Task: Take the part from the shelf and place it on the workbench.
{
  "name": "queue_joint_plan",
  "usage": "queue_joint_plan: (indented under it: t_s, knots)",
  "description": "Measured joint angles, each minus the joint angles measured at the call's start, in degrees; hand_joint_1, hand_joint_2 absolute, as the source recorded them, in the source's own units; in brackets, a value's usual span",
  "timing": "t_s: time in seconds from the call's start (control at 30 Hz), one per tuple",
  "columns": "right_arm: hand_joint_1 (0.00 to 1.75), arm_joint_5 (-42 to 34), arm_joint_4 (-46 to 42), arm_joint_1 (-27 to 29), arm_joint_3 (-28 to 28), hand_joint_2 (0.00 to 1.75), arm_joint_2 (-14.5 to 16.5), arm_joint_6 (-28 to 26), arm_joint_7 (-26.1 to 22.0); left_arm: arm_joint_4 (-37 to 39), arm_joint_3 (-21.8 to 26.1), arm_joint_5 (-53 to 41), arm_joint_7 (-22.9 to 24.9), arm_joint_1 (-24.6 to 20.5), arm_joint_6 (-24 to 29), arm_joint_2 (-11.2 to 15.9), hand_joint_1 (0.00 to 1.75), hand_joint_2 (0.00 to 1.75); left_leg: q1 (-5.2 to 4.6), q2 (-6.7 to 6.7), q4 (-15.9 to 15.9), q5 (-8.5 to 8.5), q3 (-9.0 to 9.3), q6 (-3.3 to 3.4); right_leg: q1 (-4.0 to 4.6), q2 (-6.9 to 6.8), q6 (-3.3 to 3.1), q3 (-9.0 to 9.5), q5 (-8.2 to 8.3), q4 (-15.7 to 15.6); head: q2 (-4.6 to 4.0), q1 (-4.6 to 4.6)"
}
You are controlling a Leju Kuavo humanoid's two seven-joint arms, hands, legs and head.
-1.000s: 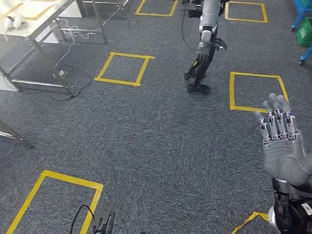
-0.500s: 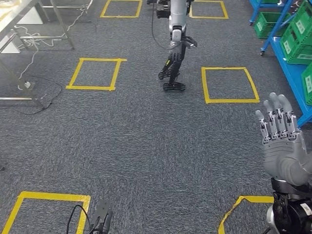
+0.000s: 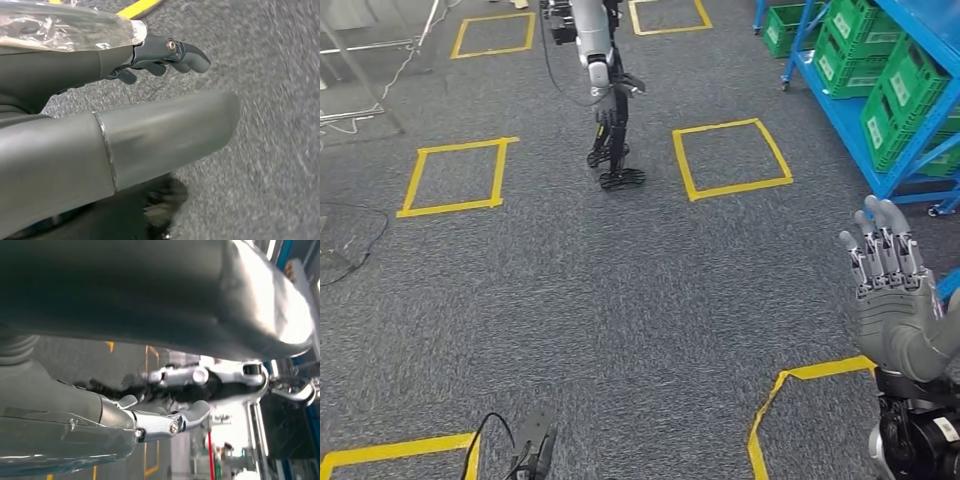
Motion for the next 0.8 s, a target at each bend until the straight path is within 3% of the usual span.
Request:
queue_joint_plan:
  t_s: [0.03, 0.07, 0.13, 0.2, 0.27, 0.33, 0.4, 0.47, 0.53, 0.57, 0.6, 0.67, 0.7, 0.77, 0.8]
  knots:
    - [0.00, 0.14, 0.02, 0.03, 0.03, 0.00, 0.01, 0.12, 0.00, 0.00, -0.07, 0.00, 0.13, 0.02, 0.01, -0.01, 0.00, 0.00, -0.02, -0.16, 2.68, -0.56, -1.50, 0.05, 0.08, 0.81, -0.11, -0.05, 0.04, 0.00, 0.00, -0.03]
    - [0.00, 0.20, 0.05, 0.03, 0.04, 0.00, 0.02, 0.20, 0.00, 0.00, -0.11, 0.01, 0.26, 0.02, 0.01, -0.01, 0.00, 0.00, -0.06, -0.28, 3.14, 0.05, -1.99, 0.21, 0.14, 1.69, -0.15, -0.07, 0.09, 0.00, 0.00, -0.04]
    - [0.00, 0.24, 0.09, 0.01, 0.07, 0.00, 0.03, 0.32, -0.04, 0.00, -0.15, 0.08, 0.42, -0.11, 0.02, 0.01, 0.00, 0.00, -0.14, -1.19, -2.84, 4.03, 0.43, 0.83, 0.17, 3.36, -0.10, 0.00, 0.18, 0.00, 0.00, -0.06]
    - [0.00, 0.24, 0.20, -0.09, 0.07, 0.00, 0.07, 0.45, -0.15, 0.00, -0.15, 0.27, 0.45, -0.27, 0.03, 0.17, 0.00, 0.00, -0.18, -3.73, -10.98, 7.44, 3.94, 1.46, 0.21, 4.79, 0.17, -0.09, 0.30, 0.06, 0.00, -0.03]
    - [0.00, 0.24, 0.42, -0.23, 0.06, 0.00, 0.16, 0.62, -0.31, 0.00, -0.15, 0.44, 0.44, -0.40, 0.04, 0.27, 0.00, 0.00, -0.31, -4.85, -14.30, 8.25, 5.33, 1.68, 0.12, 6.08, 0.72, -0.40, 0.52, 0.02, 0.00, -0.01]
    - [0.00, 0.24, 0.63, -0.29, 0.04, 0.00, 0.22, 0.73, -0.45, 0.00, -0.15, 0.50, 0.43, -0.58, 0.02, 0.18, 0.00, 0.00, -0.27, -3.53, -14.86, 8.53, 5.54, 1.95, -0.03, 6.83, 1.35, -0.75, 0.74, -0.12, 0.00, 0.00]
    - [0.00, 0.24, 0.80, -0.46, 0.02, 0.00, 0.25, 0.79, -0.57, 0.00, -0.14, 0.55, 0.41, -0.71, 0.00, 0.13, 0.00, 0.00, -0.06, -2.13, -15.72, 8.95, 5.85, 2.50, 0.18, 4.30, 1.80, -1.91, -0.76, 2.07, 0.00, 0.26]
    - [0.00, 0.25, 0.98, -0.66, 0.03, 0.00, 0.28, 0.82, -0.64, 0.00, -0.14, 0.58, 0.40, -0.63, 0.00, 0.15, 0.00, 0.00, -0.09, -0.65, -16.15, 9.10, 6.03, 2.84, 0.28, 0.69, 2.16, -4.98, -4.52, 8.93, 0.00, 0.57]
    - [0.00, 0.25, 1.25, -0.64, 0.05, 0.00, 0.31, 0.82, -0.63, 0.00, -0.15, 0.57, 0.42, -0.47, 0.00, 0.16, 0.00, 0.00, -0.17, 0.88, -16.12, 9.01, 6.04, 2.90, -0.02, -0.54, 2.59, -7.98, -7.16, 15.74, 0.00, 0.68]
    - [0.00, 0.25, 1.39, -0.61, 0.05, 0.00, 0.32, 0.82, -0.63, 0.00, -0.15, 0.57, 0.42, -0.44, 0.00, 0.15, 0.00, 0.00, -0.16, 1.64, -16.08, 8.93, 6.07, 2.84, -0.21, -0.78, 2.78, -8.19, -6.95, 16.46, 0.00, 0.69]
    - [0.00, 0.25, 1.50, -0.60, 0.05, 0.00, 0.32, 0.85, -0.65, 0.00, -0.15, 0.57, 0.43, -0.46, -0.01, 0.13, 0.00, 0.00, -0.11, 2.36, -16.00, 8.80, 6.13, 2.69, -0.39, -1.11, 2.94, -7.19, -5.66, 14.77, 0.00, 0.70]
    - [0.00, 0.30, 1.60, -0.64, 0.03, 0.00, 0.32, 0.96, -0.78, 0.00, -0.15, 0.59, 0.44, -0.52, -0.04, 0.12, 0.00, 0.00, -0.04, 3.63, -15.65, 8.36, 6.31, 2.17, -0.52, -3.10, 3.19, -2.88, -2.15, 6.79, 0.00, 0.72]
    - [0.00, 0.34, 1.64, -0.67, 0.02, 0.00, 0.33, 1.11, -0.86, 0.00, -0.15, 0.62, 0.45, -0.54, -0.06, 0.14, 0.00, 0.00, -0.14, 4.19, -15.31, 8.10, 6.35, 1.83, -0.41, -4.05, 3.02, -1.06, -1.03, 3.28, 0.00, 0.75]
    - [0.00, 0.45, 1.80, -0.71, 0.00, 0.00, 0.35, 1.38, -1.00, 0.00, -0.15, 0.75, 0.47, -0.57, -0.05, 0.19, 0.00, 0.00, -0.40, 5.20, -14.91, 7.76, 6.41, 1.26, -0.04, -4.70, 2.30, 0.23, -0.72, 0.44, 0.00, 0.64]
    - [0.00, 0.49, 1.90, -0.71, -0.01, 0.00, 0.36, 1.48, -1.04, 0.00, -0.15, 0.80, 0.48, -0.59, -0.03, 0.17, 0.00, 0.00, -0.46, 5.77, -14.83, 7.70, 6.48, 1.03, 0.07, -3.89, 1.77, 0.08, -0.64, 0.44, 0.00, 0.55]
